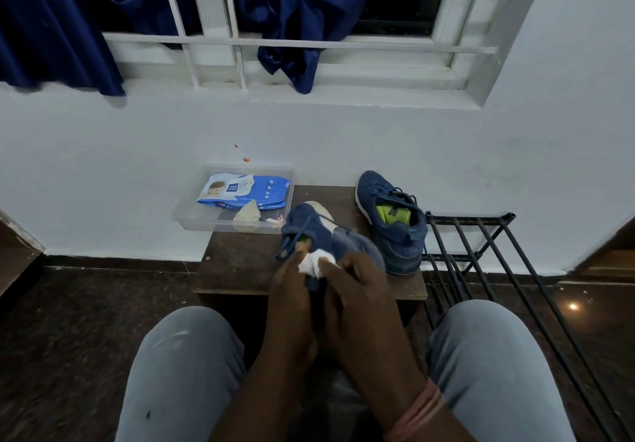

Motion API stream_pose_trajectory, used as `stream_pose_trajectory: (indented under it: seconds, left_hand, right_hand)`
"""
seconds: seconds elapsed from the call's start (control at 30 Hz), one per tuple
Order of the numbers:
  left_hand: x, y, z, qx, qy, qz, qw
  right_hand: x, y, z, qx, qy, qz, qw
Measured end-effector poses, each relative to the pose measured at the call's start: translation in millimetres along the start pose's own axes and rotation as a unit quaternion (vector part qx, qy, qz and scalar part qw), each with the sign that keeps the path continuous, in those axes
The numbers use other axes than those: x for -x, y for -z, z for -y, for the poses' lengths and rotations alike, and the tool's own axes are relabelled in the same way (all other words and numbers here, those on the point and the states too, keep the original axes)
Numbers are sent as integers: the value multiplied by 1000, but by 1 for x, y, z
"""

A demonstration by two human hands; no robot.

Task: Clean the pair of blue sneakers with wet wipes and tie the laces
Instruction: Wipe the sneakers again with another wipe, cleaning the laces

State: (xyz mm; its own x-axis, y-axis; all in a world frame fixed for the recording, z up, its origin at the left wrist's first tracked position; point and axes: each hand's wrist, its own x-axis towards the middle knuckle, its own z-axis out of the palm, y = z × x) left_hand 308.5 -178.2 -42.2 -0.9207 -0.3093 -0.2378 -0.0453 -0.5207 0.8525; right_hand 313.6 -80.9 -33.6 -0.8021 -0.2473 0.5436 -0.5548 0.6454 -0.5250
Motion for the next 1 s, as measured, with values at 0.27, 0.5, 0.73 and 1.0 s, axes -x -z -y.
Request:
stream_pose_trajectory:
  seconds: [0.27, 0.5, 0.73, 1.0]
  left_hand:
    - [-5, 0, -11, -137, 41, 17, 990]
    - [-13, 16, -15, -172, 20, 29, 984]
    - [-19, 11, -16, -161, 97, 43, 981]
    - [-19, 14, -13, -194, 62, -20, 979]
  right_hand:
    - [3, 19, -8, -35, -33, 55, 997]
    - [3, 29, -30, -15, -56, 68, 996]
    - [1, 2, -25, -105, -158, 47, 981]
    - [-2, -4, -32, -233, -280, 11, 931]
